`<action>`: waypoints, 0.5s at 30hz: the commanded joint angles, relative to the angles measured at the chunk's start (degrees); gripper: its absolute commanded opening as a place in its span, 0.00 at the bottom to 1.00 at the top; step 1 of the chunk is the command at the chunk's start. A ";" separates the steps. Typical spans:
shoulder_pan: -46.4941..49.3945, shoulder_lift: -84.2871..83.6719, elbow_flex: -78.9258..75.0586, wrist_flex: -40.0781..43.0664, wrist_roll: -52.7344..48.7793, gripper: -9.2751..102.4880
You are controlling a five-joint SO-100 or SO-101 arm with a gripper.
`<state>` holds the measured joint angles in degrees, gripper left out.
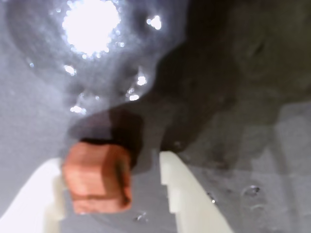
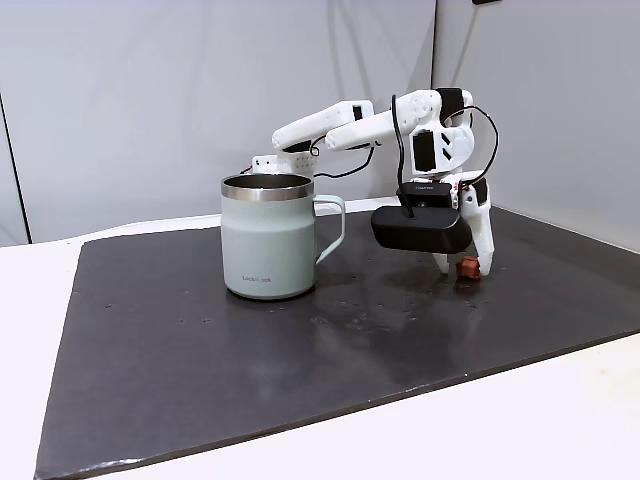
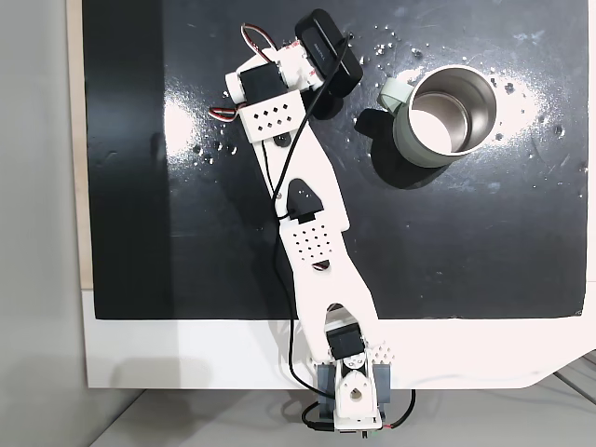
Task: Grasp a cube and put it in the cup.
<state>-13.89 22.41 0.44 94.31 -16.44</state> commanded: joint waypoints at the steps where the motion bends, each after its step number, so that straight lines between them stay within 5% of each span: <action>1: 0.18 0.26 -2.72 -2.02 -0.62 0.21; 15: 0.26 0.26 -4.66 -0.70 -0.26 0.12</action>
<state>-13.89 22.24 -0.62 94.31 -16.61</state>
